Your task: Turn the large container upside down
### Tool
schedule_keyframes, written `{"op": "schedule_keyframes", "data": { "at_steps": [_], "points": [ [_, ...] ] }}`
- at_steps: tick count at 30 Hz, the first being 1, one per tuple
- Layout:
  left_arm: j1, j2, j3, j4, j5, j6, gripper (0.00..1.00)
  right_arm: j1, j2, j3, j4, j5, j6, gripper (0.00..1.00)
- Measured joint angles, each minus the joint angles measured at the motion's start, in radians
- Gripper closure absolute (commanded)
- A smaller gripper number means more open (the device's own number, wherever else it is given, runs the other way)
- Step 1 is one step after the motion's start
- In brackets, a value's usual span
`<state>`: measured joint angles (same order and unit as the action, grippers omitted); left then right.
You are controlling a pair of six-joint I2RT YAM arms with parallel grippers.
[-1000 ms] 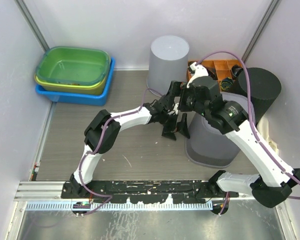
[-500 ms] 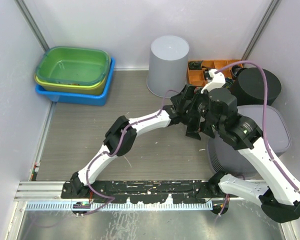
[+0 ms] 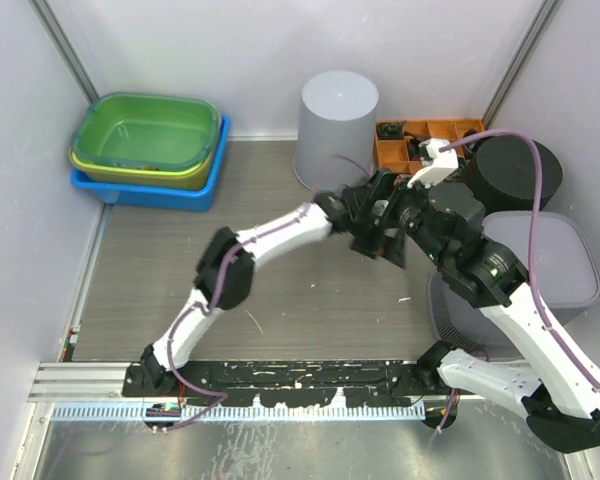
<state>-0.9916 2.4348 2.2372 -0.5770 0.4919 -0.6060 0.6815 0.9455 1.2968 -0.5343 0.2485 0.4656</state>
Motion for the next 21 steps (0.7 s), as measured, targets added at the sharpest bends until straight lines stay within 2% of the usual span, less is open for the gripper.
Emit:
{"op": "schedule_keyframes", "data": {
  "at_steps": [3,5,9,13,17,21],
  "points": [
    [0.145,-0.178,-0.170,-0.101,-0.072,0.179,0.01,0.000,-0.063,-0.046,0.041,0.000,-0.022,0.00],
    [0.291,-0.298,-0.229,-0.186,-0.122,0.304,0.01,0.000,-0.106,-0.067,0.066,0.000,-0.035,0.00],
    [0.559,-0.491,-0.214,-0.375,-0.222,0.529,0.02,0.000,-0.154,-0.077,0.114,-0.007,-0.072,0.00],
    [0.734,-0.585,-0.026,-0.584,-0.253,0.695,0.02,0.000,-0.124,-0.069,0.123,-0.033,-0.096,0.00],
    [0.857,-0.575,0.242,-0.723,-0.222,0.786,0.01,0.000,-0.065,-0.104,0.137,-0.066,-0.097,0.00],
    [0.943,-0.533,0.417,-0.813,-0.198,0.841,0.16,0.000,0.002,-0.127,0.136,-0.101,-0.097,0.00]
  ]
}}
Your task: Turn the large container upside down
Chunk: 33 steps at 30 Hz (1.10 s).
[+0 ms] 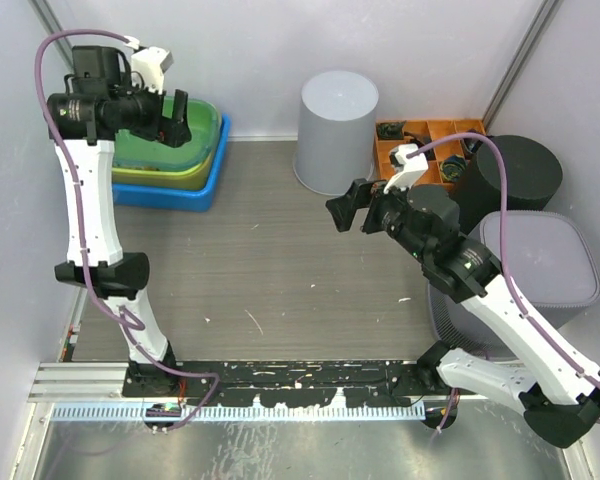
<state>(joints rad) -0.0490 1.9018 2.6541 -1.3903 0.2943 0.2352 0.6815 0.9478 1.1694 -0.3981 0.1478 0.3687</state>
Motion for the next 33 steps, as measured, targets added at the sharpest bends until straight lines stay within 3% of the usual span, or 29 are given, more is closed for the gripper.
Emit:
{"op": "schedule_keyframes", "data": {
  "at_steps": [8,10,12,16,17,21,23,26,33],
  "points": [
    [0.078,0.160,0.005,-0.104,0.154,0.050,0.26,0.000,0.012,-0.021,0.014,-0.021,0.000,0.00],
    [0.094,0.200,-0.010,-0.106,0.174,0.046,0.37,0.000,0.013,-0.034,0.017,-0.024,0.000,0.00],
    [0.102,0.219,-0.030,-0.105,0.182,0.037,0.41,0.000,0.013,-0.046,0.017,-0.027,0.002,0.00],
    [0.108,0.230,-0.043,-0.100,0.182,0.030,0.40,0.000,0.013,-0.053,0.017,-0.032,0.003,0.00],
    [0.108,0.230,-0.043,-0.097,0.183,0.023,0.37,0.000,0.013,-0.053,0.017,-0.033,0.003,0.00],
    [0.108,0.238,-0.043,-0.075,0.185,-0.007,0.08,0.000,0.013,-0.053,0.018,-0.036,0.004,0.00],
    [0.106,0.246,-0.044,-0.047,0.179,-0.042,0.04,0.000,0.013,-0.053,0.018,-0.038,0.004,0.00],
    [0.096,0.263,-0.044,0.011,0.142,-0.102,0.04,0.000,0.014,-0.053,0.019,-0.038,0.004,0.00],
    [0.073,0.347,-0.044,0.188,0.070,-0.281,0.19,0.000,0.023,-0.053,0.024,-0.047,0.005,0.00]
  ]
}}
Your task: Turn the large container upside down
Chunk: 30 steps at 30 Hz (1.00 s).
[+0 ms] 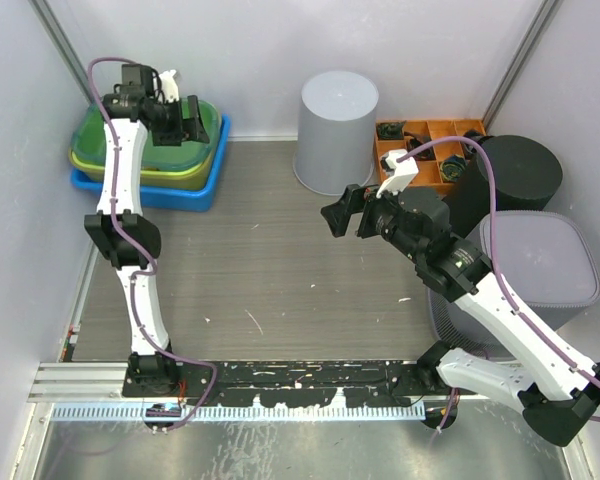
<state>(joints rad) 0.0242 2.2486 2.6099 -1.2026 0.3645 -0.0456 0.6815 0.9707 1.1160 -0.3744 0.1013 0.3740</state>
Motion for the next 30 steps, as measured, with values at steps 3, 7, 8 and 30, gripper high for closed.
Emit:
{"op": "schedule_keyframes", "data": {
  "at_steps": [3,7,8,30],
  "points": [
    [-0.013,0.026,-0.003,0.048,-0.030,-0.050,0.36,0.000,0.000,0.000,0.000,-0.002,0.002,0.00],
    [-0.038,0.040,-0.003,0.092,-0.071,-0.082,0.43,0.000,0.000,0.000,-0.001,-0.002,0.002,0.00],
    [-0.045,0.040,-0.003,0.100,-0.082,-0.084,0.44,0.000,0.000,0.000,-0.001,-0.002,0.002,0.00],
    [-0.101,0.138,-0.003,0.163,-0.223,-0.073,0.97,0.000,-0.004,0.000,-0.009,0.008,-0.005,0.00]
  ]
}}
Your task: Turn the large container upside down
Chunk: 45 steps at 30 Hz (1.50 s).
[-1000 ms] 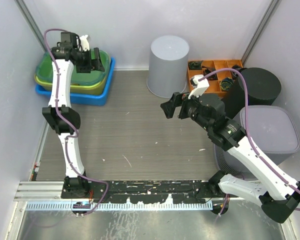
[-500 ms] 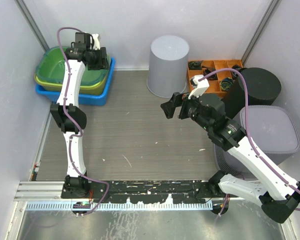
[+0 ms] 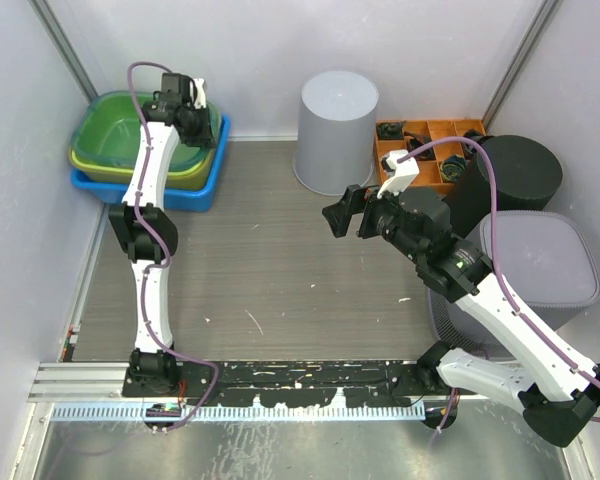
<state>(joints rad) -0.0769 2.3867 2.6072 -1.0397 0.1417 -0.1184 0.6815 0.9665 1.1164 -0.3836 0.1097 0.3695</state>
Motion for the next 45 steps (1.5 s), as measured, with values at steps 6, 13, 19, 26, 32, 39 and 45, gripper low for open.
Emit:
{"op": "schedule_keyframes", "data": {
  "at_steps": [6,13,19,26,32,39,45],
  "points": [
    [-0.014,-0.002,0.000,0.011,-0.029,0.029,1.00,0.000,0.000,0.000,0.000,0.000,-0.001,0.00],
    [-0.021,-0.031,-0.001,-0.003,-0.040,0.067,1.00,0.000,0.002,0.000,0.000,-0.003,-0.001,0.00],
    [-0.029,-0.168,-0.026,-0.011,-0.050,0.108,1.00,0.000,0.004,0.000,0.000,-0.014,0.000,0.00],
    [-0.035,-0.308,0.046,-0.058,-0.040,0.147,1.00,0.000,0.011,0.000,0.001,-0.019,0.003,0.00],
    [-0.055,-0.446,0.046,-0.108,0.036,0.152,1.00,0.000,0.010,0.027,-0.037,0.027,-0.002,0.00],
    [-0.074,-0.642,-0.015,-0.152,0.337,-0.008,1.00,0.000,-0.033,0.179,-0.143,0.213,0.000,0.00],
    [-0.091,-0.802,-0.354,0.066,0.723,-0.386,1.00,0.000,-0.118,0.350,-0.267,0.457,0.041,0.00]
  ]
}}
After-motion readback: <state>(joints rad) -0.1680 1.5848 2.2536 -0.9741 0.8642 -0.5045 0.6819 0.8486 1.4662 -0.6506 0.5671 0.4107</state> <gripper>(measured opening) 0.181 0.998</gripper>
